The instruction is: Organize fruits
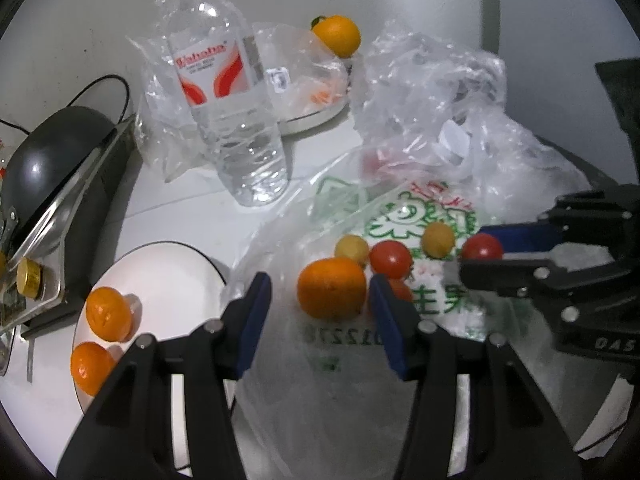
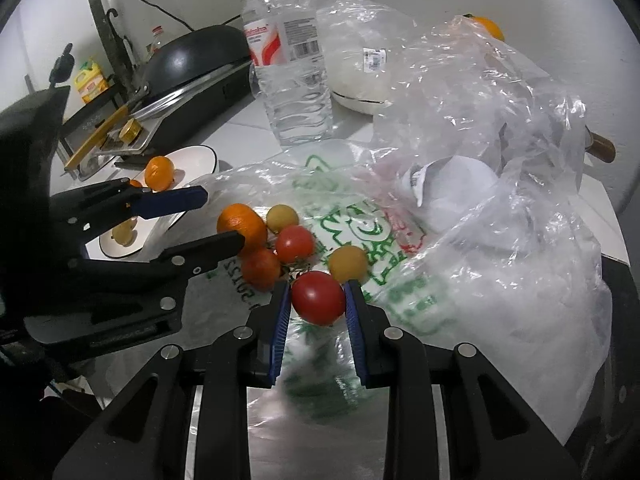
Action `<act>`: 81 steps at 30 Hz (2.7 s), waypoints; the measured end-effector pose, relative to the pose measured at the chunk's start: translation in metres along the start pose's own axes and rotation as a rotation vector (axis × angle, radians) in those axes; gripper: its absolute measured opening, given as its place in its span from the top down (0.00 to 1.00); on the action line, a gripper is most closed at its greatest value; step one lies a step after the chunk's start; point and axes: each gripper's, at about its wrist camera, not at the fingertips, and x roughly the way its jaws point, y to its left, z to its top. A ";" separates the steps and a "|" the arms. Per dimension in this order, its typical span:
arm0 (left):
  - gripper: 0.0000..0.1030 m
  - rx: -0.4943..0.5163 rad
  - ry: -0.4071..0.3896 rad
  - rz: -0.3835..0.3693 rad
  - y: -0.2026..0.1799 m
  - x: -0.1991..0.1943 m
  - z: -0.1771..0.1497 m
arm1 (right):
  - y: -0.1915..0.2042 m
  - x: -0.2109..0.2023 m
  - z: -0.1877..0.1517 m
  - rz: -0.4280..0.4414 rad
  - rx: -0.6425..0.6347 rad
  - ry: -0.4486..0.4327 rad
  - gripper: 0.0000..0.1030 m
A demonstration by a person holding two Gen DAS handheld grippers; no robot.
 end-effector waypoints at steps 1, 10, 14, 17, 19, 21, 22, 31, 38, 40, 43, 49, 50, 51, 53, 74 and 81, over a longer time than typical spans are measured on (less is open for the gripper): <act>0.50 -0.003 0.006 0.000 0.001 0.003 0.000 | -0.001 0.000 0.000 0.000 0.000 0.000 0.72; 0.54 0.019 0.016 -0.026 -0.003 0.013 0.004 | -0.005 0.004 -0.001 0.003 0.022 0.006 0.72; 0.60 0.031 0.019 -0.045 -0.006 0.014 0.005 | -0.006 0.004 -0.003 0.000 0.028 0.008 0.72; 0.60 0.032 0.015 -0.056 -0.007 0.014 0.004 | -0.006 0.003 -0.003 -0.005 0.027 0.009 0.72; 0.60 0.028 0.010 -0.065 -0.006 0.011 0.003 | -0.003 0.001 -0.002 -0.008 0.023 0.006 0.72; 0.61 0.030 -0.006 -0.072 -0.007 0.004 0.002 | -0.001 -0.001 -0.002 -0.011 0.017 0.001 0.72; 0.61 0.031 -0.012 -0.075 -0.008 0.001 0.002 | 0.000 -0.002 -0.001 -0.013 0.015 -0.001 0.72; 0.61 0.030 -0.067 -0.108 -0.008 -0.031 -0.002 | 0.017 -0.015 -0.001 -0.025 0.002 -0.019 0.72; 0.61 0.033 -0.103 -0.117 -0.004 -0.054 -0.009 | 0.032 -0.026 -0.001 -0.035 -0.015 -0.033 0.72; 0.61 0.029 -0.113 -0.115 -0.002 -0.061 -0.012 | 0.037 -0.029 -0.001 -0.037 -0.021 -0.039 0.72; 0.61 0.025 -0.124 -0.110 0.001 -0.070 -0.016 | 0.045 -0.033 0.001 -0.038 -0.030 -0.044 0.72; 0.61 0.015 -0.146 -0.098 0.013 -0.087 -0.026 | 0.062 -0.037 0.003 -0.035 -0.052 -0.052 0.72; 0.61 0.012 -0.149 -0.096 0.015 -0.089 -0.028 | 0.065 -0.038 0.004 -0.034 -0.057 -0.054 0.72; 0.61 0.008 -0.151 -0.094 0.017 -0.092 -0.030 | 0.069 -0.039 0.004 -0.034 -0.062 -0.055 0.72; 0.61 0.000 -0.154 -0.088 0.023 -0.096 -0.034 | 0.075 -0.039 0.006 -0.033 -0.072 -0.056 0.72; 0.61 -0.062 -0.198 -0.035 0.088 -0.120 -0.063 | 0.137 -0.029 0.034 -0.021 -0.161 -0.066 0.72; 0.61 -0.072 -0.199 -0.031 0.100 -0.120 -0.069 | 0.149 -0.021 0.041 -0.015 -0.180 -0.058 0.72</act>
